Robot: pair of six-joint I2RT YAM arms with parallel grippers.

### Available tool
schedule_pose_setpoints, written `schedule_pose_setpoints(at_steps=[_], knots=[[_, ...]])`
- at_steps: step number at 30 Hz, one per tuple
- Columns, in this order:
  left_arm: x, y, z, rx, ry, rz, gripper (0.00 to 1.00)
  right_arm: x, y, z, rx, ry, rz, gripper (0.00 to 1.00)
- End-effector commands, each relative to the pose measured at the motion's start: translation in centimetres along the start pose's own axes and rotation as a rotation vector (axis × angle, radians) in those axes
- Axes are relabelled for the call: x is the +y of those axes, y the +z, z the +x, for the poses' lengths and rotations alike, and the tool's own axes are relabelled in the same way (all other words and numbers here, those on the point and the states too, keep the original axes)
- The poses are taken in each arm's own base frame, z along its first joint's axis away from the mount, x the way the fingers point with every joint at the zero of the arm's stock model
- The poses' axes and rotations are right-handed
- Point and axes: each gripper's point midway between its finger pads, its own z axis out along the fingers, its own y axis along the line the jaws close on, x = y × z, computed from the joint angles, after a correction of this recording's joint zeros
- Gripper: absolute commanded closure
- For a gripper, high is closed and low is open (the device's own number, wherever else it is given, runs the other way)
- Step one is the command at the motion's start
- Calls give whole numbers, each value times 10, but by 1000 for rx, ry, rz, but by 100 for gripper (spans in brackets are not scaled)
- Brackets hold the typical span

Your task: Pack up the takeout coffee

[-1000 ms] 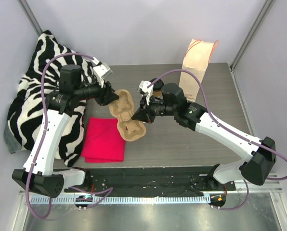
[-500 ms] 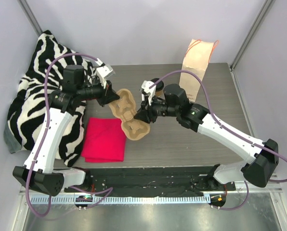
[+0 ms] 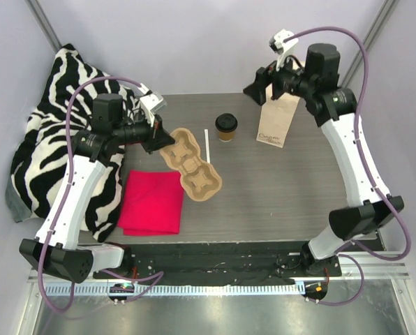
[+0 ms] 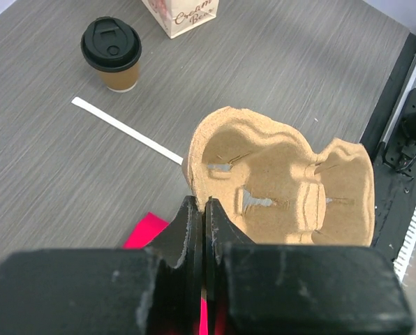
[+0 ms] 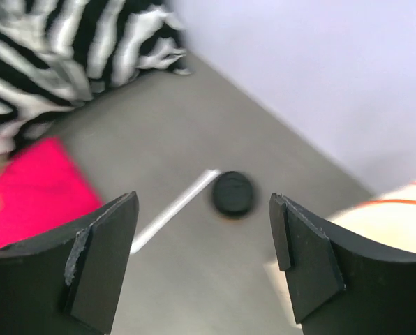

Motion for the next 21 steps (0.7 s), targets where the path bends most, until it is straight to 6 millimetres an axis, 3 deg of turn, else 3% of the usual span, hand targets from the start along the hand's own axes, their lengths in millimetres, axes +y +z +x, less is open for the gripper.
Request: schedule_pose_setpoints(at_steps=[1,3,8,13,17,21], knots=[[-3,3,-13,-48,9,25,100,-42,-11,27,226,-238,106,16],[-2,3,-12,-48,9,24,100,-66,-15,43,303,-253,146,16],[-4,2,-11,-59,2,21,100,-99,-18,76,440,-338,210,16],[-6,0,-9,-59,2,16,100,-116,-14,116,577,-373,213,16],[-7,-1,-6,-57,-1,16,100,-127,-6,134,615,-401,216,16],[-8,-2,-6,-59,2,13,100,-130,-1,142,631,-422,191,23]])
